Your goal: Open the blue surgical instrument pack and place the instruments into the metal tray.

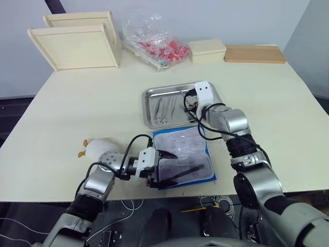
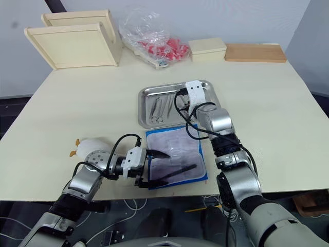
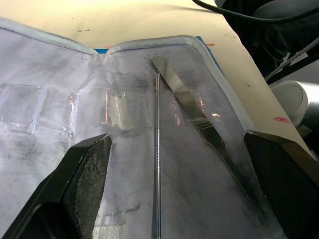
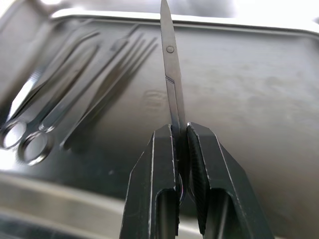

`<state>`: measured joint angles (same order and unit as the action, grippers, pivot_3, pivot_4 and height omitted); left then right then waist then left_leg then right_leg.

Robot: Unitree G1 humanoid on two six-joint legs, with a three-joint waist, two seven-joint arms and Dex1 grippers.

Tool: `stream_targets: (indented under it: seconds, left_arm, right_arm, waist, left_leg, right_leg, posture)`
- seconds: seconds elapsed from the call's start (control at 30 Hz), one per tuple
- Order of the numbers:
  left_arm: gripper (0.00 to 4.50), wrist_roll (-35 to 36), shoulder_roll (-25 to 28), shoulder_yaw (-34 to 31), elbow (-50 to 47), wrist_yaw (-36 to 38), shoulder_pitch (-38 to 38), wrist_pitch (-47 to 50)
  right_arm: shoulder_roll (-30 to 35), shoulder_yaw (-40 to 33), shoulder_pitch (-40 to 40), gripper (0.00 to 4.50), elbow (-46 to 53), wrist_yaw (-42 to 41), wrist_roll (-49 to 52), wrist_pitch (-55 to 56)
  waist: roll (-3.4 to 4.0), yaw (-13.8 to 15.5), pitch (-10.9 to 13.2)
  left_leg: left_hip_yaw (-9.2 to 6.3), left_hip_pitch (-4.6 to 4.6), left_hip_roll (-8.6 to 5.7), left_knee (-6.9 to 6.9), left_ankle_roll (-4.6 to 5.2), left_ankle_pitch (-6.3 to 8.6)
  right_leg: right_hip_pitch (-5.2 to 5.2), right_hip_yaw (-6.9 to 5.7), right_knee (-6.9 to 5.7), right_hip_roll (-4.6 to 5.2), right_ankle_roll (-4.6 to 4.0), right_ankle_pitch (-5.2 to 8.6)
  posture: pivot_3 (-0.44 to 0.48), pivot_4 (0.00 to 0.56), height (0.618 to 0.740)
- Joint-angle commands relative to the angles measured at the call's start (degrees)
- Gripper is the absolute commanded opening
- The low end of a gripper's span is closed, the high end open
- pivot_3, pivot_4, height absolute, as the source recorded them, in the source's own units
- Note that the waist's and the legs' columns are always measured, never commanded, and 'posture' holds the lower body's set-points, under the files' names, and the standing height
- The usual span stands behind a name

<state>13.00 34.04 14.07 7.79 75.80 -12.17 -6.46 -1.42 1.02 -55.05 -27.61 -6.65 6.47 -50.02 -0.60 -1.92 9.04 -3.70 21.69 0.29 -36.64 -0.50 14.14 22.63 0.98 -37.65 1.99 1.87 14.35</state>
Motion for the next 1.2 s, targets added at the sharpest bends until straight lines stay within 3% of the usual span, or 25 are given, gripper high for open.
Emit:
stream_targets:
  seconds: [0.03, 0.6, 0.73, 0.9, 0.93, 1.2]
  left_arm:
    - [4.50, -2.8, 0.2, 2.8, 2.1, -0.3, 2.0, 2.2]
    - [4.50, -2.8, 0.4, 2.6, 1.8, -0.8, 2.5, 2.2]
    - [4.50, -2.7, 0.5, 2.6, 1.9, -0.7, 2.6, 2.1]
    - [4.50, -2.8, 0.5, 2.7, 2.2, -0.5, 2.4, 1.9]
    - [4.50, -2.8, 0.5, 2.7, 2.2, -0.4, 2.3, 1.8]
    - [4.50, -2.8, 0.5, 2.8, 3.0, 0.0, 1.7, 1.5]
  right_arm:
    - [-1.5, -1.9, -3.5, 0.01, -3.8, 2.1, 0.2, 2.0]
    - [-4.8, -4.6, -6.3, 0.01, -14.5, 3.7, 1.3, 4.2]
    - [-4.3, -3.2, -5.6, 1.59, -13.2, 1.1, 1.0, 5.2]
    - [-3.8, -2.6, -4.8, 4.16, -10.7, 0.6, 0.3, 8.5]
    - [-3.6, -2.4, -4.5, 4.45, -9.8, 0.3, 0.2, 9.2]
    - [-0.2, 2.2, 4.2, 4.45, 3.5, -9.7, 0.0, 22.8]
  waist:
    - [0.00, -0.2, 0.0]
    - [-0.01, -0.2, 0.0]
    - [-0.01, -0.3, 0.0]
    - [-0.01, -0.3, 0.0]
    - [0.00, -0.3, 0.0]
    - [-0.01, -0.3, 0.0]
  left_leg:
    - [0.00, 0.00, 0.00, 0.00, 0.00, 0.00]
    - [0.03, -0.02, 0.01, 0.04, 0.01, 0.00]
    - [0.05, -0.03, 0.01, 0.04, 0.01, 0.00]
    - [0.04, -0.02, 0.01, 0.04, 0.01, 0.00]
    - [0.04, -0.01, 0.01, 0.04, 0.01, 0.00]
    - [0.03, 0.01, 0.02, 0.09, 0.01, 0.00]
  right_leg:
    - [0.00, 0.00, 0.00, 0.00, 0.00, 0.00]
    - [0.03, 0.05, 0.00, 0.00, 0.00, 0.00]
    - [0.03, 0.06, -0.01, 0.00, 0.00, 0.00]
    - [0.04, 0.05, 0.00, 0.00, 0.00, 0.00]
    - [0.04, 0.05, 0.00, 0.00, 0.00, 0.00]
    - [0.07, 0.05, 0.03, 0.00, 0.03, 0.01]
  posture:
    - [0.000, 0.150, 0.740]
    - [0.000, 0.150, 0.740]
    - [0.000, 0.150, 0.740]
    - [0.000, 0.150, 0.740]
    - [0.000, 0.150, 0.740]
    - [0.000, 0.150, 0.740]
